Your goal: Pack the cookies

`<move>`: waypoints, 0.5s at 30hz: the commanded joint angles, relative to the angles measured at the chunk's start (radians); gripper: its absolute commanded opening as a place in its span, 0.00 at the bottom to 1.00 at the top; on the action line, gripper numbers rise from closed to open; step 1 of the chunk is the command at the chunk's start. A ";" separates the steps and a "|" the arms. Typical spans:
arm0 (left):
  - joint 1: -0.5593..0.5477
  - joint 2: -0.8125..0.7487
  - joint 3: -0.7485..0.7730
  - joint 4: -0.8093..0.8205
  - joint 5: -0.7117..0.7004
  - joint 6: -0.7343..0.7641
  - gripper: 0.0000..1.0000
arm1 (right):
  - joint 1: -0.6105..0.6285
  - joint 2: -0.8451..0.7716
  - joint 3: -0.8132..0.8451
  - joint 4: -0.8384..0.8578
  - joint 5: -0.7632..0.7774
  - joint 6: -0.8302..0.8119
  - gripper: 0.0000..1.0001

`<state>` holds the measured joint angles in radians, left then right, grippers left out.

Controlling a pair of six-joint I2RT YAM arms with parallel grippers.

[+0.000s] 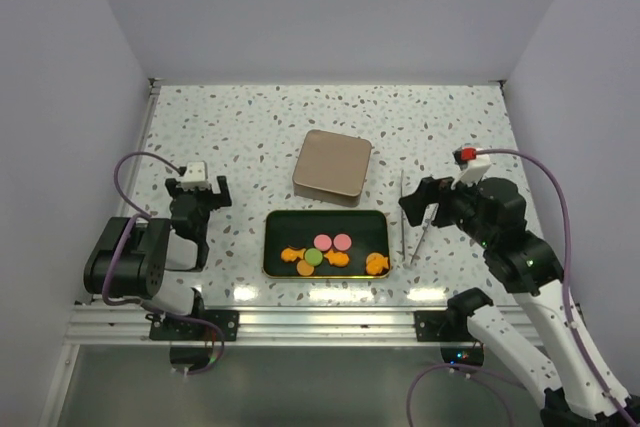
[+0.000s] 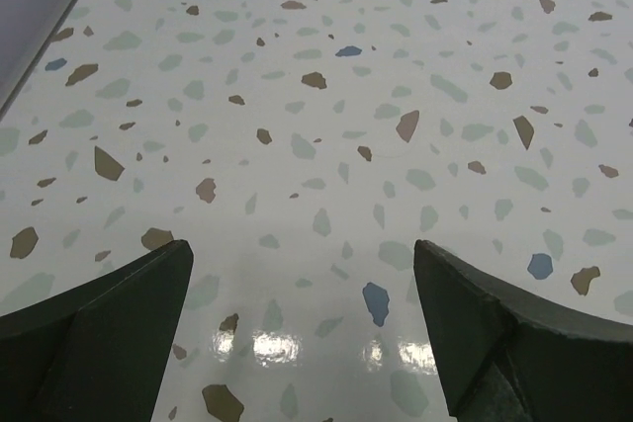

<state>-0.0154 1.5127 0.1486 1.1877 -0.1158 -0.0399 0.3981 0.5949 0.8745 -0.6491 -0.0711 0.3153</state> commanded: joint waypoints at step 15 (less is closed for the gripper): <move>-0.032 0.000 0.025 0.158 0.005 0.064 1.00 | -0.024 0.224 -0.472 0.824 0.747 -0.188 0.99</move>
<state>-0.0429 1.5120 0.1574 1.2568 -0.1135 -0.0029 0.3840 0.7975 0.4721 -0.1913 0.5411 0.1493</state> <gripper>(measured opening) 0.997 0.986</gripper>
